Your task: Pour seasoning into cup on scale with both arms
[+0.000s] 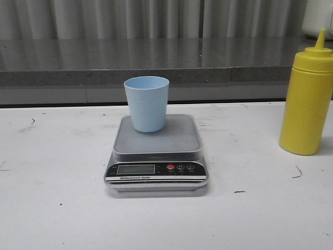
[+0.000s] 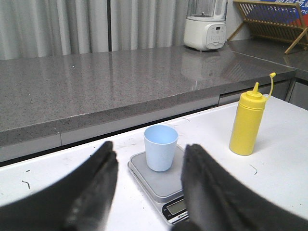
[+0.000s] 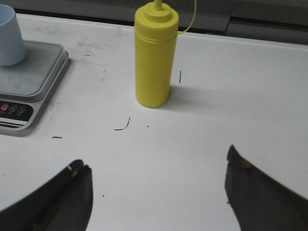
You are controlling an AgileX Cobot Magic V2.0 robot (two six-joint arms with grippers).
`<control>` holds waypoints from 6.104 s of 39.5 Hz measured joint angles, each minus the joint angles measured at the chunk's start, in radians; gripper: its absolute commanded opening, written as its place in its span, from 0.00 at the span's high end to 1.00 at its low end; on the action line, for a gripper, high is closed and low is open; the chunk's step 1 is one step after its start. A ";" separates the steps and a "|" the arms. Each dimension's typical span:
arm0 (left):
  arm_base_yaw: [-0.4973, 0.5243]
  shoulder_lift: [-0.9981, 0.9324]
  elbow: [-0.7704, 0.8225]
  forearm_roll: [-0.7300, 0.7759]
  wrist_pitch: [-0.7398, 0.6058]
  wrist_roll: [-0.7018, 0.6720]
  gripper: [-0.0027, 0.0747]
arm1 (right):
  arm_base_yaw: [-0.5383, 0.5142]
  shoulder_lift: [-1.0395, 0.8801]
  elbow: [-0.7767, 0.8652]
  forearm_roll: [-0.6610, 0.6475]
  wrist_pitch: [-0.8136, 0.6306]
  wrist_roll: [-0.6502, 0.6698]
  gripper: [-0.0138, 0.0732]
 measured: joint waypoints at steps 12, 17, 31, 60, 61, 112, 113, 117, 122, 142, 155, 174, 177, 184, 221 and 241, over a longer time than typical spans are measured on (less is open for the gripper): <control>0.000 0.000 0.000 0.000 0.000 0.000 0.99 | 0.000 0.000 0.000 0.000 0.000 0.000 0.18; 0.000 0.000 0.000 0.000 0.000 0.000 0.99 | 0.000 0.000 0.000 0.000 -0.002 0.000 0.18; 0.000 0.000 0.000 -0.010 0.000 0.000 0.99 | 0.000 0.000 0.000 -0.009 -0.028 -0.002 0.18; 0.000 0.000 0.002 -0.012 0.000 0.000 0.99 | 0.000 0.000 0.000 -0.015 -0.047 -0.002 0.92; 0.000 0.000 0.007 -0.012 -0.003 0.000 0.99 | 0.000 0.000 0.000 -0.015 -0.047 -0.002 0.92; 0.446 -0.158 0.576 -0.107 -0.612 0.000 0.99 | 0.002 0.000 0.000 -0.015 -0.047 -0.002 0.92; 0.446 -0.158 0.576 -0.107 -0.612 0.000 0.99 | 0.002 0.000 0.000 -0.015 -0.047 -0.002 0.92; 0.446 -0.158 0.576 -0.107 -0.613 0.000 0.99 | 0.002 0.000 0.000 -0.015 -0.047 -0.002 0.92; 0.448 -0.158 0.576 -0.101 -0.611 0.000 0.99 | 0.002 0.000 0.000 -0.015 -0.047 -0.002 0.92; 0.498 -0.158 0.576 -0.101 -0.562 0.015 0.99 | 0.002 0.000 0.000 -0.015 -0.047 -0.002 0.92; 0.513 -0.158 0.576 -0.101 -0.561 0.016 0.99 | 0.002 0.000 0.000 -0.015 -0.047 -0.002 0.92; 0.515 -0.158 0.576 -0.101 -0.561 0.017 0.99 | 0.002 0.000 0.000 -0.015 -0.047 -0.002 0.92; 0.515 -0.158 0.576 -0.101 -0.561 0.017 0.99 | 0.002 0.000 0.000 -0.015 -0.047 -0.002 0.92; 0.515 -0.158 0.576 -0.101 -0.561 0.017 0.99 | 0.002 0.000 0.000 -0.015 -0.047 -0.002 0.92; 0.515 -0.158 0.576 -0.101 -0.561 0.019 0.99 | -0.142 -0.229 0.445 0.070 -0.628 -0.002 0.92; 0.515 -0.158 0.576 -0.101 -0.561 0.019 0.99 | -0.157 -0.233 0.534 0.072 -0.778 -0.002 0.92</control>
